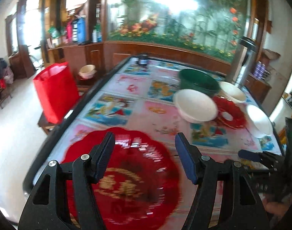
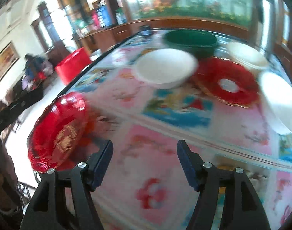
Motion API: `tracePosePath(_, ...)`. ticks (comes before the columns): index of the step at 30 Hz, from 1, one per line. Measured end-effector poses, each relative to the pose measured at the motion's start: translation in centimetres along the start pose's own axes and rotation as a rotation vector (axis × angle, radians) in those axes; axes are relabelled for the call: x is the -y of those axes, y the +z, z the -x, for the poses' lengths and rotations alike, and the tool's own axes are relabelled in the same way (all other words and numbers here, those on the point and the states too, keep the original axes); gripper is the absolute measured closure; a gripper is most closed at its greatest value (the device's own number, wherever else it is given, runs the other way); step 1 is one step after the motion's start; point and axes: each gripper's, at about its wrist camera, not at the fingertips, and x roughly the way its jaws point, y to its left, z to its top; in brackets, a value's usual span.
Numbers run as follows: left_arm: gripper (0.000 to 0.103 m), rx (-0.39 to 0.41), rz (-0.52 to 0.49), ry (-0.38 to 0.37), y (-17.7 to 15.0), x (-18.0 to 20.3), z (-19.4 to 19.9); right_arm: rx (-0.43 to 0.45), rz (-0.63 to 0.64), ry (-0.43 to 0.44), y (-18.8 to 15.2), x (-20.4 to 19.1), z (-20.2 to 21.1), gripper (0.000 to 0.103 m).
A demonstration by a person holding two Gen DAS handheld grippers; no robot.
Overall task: Organize plates and bowls
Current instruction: 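Move both tools toward the red scalloped plate with the round sticker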
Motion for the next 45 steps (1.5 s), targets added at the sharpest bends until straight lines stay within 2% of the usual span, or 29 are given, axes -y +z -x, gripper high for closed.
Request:
tracePosePath(6, 0.035, -0.065, -0.088, -0.092, 0.3, 7.5, -3.2, -0.021, -0.121, -0.07, 0.5, 6.6, 0.2, 0.033)
tracePosePath(12, 0.035, -0.152, -0.116, -0.1, 0.7, 13.7, -8.3, -0.043, -0.197, -0.091, 1.8, 12.1, -0.1, 0.033)
tracePosePath(16, 0.035, -0.195, -0.108, -0.065, 1.4, 16.3, -12.0, -0.058, -0.226, -0.094, 2.9, 14.9, -0.9, 0.033)
tracePosePath(24, 0.035, -0.23, -0.053, 0.027, 2.7, 15.5, -16.7, -0.032, -0.304, -0.14, 5.7, 19.8, -1.9, 0.033)
tracePosePath(28, 0.035, -0.246, 0.026, 0.068, 3.8, 13.4, -18.3, -0.006, -0.347, -0.079, 6.9, 20.6, -2.5, 0.033)
tracePosePath(30, 0.035, -0.25, 0.062, 0.056, 4.1, 12.9, -18.6, 0.009, -0.362, -0.05, 7.6, 20.3, -3.0, 0.032)
tracePosePath(34, 0.035, -0.255, 0.046, 0.037, 4.3, 14.3, -18.9, 0.022, -0.364, -0.021, 9.1, 19.8, -4.4, 0.032)
tracePosePath(40, 0.035, -0.27, 0.039, -0.003, 4.9, 16.0, -19.6, -0.002, -0.333, -0.061, 9.7, 19.4, -5.5, 0.032)
tracePosePath(45, 0.035, -0.29, 0.035, -0.051, 4.6, 16.5, -19.1, 0.008, -0.326, -0.046, 9.5, 19.5, -4.8, 0.032)
